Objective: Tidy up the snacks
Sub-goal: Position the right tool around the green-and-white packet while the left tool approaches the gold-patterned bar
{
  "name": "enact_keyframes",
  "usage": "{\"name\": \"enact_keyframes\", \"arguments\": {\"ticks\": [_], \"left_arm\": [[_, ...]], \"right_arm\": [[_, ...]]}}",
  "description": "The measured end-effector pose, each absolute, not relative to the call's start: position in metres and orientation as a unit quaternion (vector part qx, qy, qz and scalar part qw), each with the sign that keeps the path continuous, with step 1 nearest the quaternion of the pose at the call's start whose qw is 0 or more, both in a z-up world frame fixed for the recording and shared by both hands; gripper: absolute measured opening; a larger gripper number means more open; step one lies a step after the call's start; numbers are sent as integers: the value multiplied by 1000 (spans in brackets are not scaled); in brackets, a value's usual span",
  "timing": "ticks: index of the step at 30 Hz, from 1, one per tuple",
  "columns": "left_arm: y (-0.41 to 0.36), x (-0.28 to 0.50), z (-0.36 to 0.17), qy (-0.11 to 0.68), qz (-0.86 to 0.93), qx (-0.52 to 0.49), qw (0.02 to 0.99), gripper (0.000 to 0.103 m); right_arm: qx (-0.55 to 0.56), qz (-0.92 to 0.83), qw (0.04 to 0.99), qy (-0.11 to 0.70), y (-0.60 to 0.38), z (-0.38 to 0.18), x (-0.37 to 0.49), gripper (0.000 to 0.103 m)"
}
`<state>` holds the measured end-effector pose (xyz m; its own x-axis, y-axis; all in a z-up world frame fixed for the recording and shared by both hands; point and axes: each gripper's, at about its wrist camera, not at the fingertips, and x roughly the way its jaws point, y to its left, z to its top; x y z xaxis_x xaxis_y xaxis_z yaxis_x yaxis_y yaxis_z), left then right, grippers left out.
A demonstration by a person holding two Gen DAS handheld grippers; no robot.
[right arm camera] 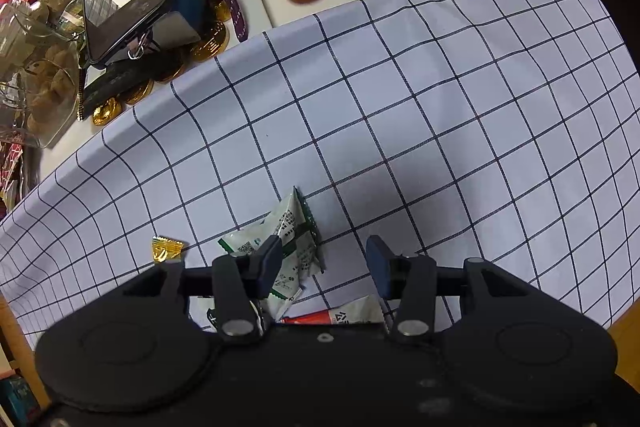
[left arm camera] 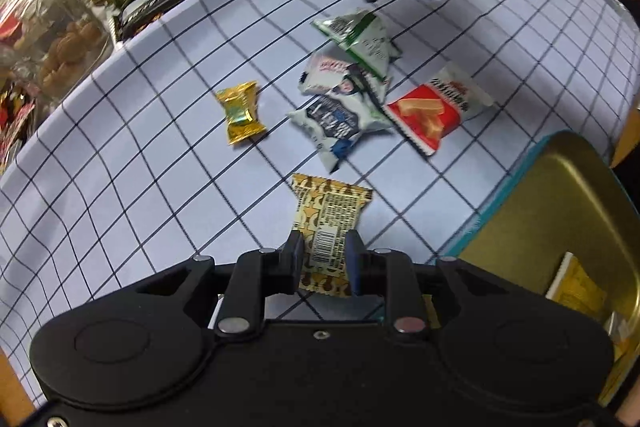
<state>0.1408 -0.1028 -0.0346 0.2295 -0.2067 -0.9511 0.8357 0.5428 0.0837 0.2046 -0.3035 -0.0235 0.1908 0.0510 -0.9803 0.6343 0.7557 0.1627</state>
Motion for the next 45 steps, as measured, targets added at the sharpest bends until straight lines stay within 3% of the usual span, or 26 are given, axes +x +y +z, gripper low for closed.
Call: {"name": "enact_keyframes", "arguments": {"ticks": [11, 17, 26, 29, 31, 33, 45], "left_arm": [[-94, 169, -26, 516, -320, 257, 752, 42], [-104, 133, -24, 451, -358, 341, 743, 42], [-111, 119, -35, 430, -372, 397, 721, 43], [-110, 117, -37, 424, -368, 406, 721, 48], [-110, 123, -37, 429, -356, 398, 729, 59], [-110, 133, -37, 447, -343, 374, 736, 63], [-96, 187, -37, 524, -226, 251, 782, 63]], "right_arm": [[291, -196, 717, 602, -305, -20, 202, 48], [305, -199, 713, 600, -311, -18, 198, 48], [308, -192, 713, 600, -310, -16, 197, 48], [313, -189, 710, 602, -310, -17, 197, 48], [313, -191, 710, 602, -311, -17, 197, 48], [313, -191, 709, 602, -311, -17, 197, 48], [317, -185, 711, 600, -308, -18, 199, 48]]}}
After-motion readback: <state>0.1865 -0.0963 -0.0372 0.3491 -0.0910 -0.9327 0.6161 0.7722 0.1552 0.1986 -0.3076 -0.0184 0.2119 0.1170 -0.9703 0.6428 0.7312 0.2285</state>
